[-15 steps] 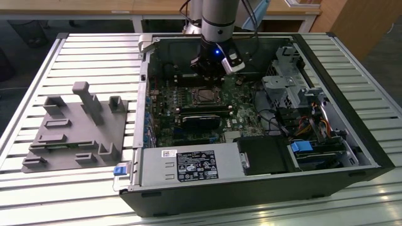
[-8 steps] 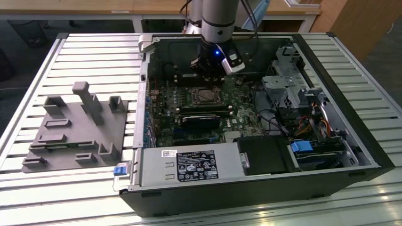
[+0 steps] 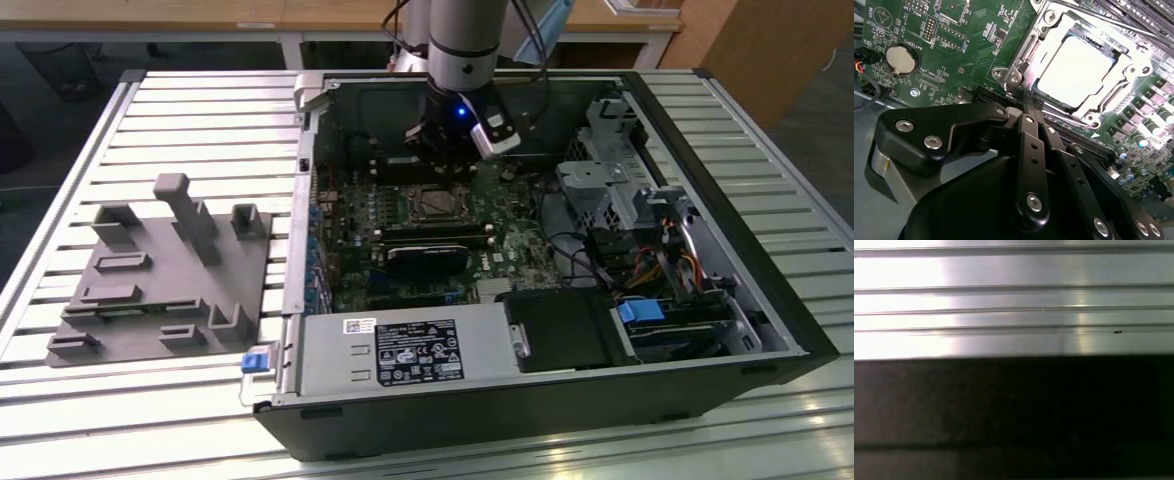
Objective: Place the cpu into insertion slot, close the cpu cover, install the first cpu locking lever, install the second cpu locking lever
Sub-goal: 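Install the first cpu locking lever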
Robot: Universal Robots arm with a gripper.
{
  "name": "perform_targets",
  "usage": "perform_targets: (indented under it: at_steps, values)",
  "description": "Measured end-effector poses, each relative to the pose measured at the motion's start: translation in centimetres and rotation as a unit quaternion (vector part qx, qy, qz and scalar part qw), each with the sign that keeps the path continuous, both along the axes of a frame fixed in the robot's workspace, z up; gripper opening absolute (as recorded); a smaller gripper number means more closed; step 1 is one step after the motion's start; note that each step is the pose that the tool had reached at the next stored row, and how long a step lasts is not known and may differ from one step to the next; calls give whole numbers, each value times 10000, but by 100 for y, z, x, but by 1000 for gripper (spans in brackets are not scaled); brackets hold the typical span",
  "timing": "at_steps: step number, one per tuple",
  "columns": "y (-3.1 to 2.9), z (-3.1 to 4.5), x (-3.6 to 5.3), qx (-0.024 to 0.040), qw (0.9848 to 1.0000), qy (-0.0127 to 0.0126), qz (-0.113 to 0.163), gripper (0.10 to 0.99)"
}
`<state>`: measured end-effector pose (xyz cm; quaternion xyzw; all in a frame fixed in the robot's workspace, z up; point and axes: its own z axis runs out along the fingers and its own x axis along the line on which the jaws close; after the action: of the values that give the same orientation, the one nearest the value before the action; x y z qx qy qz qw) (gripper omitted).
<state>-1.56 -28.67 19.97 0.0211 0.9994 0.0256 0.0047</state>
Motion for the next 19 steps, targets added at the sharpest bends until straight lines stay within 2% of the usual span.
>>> perform_targets:
  at_steps: [10,14,19]
  values:
    - [0,6,-1,-39,10000,2,-1,106]
    - [-1,-10,0,-77,10000,3,0,106]
    - [2,-35,2,-82,10000,4,-1,106]
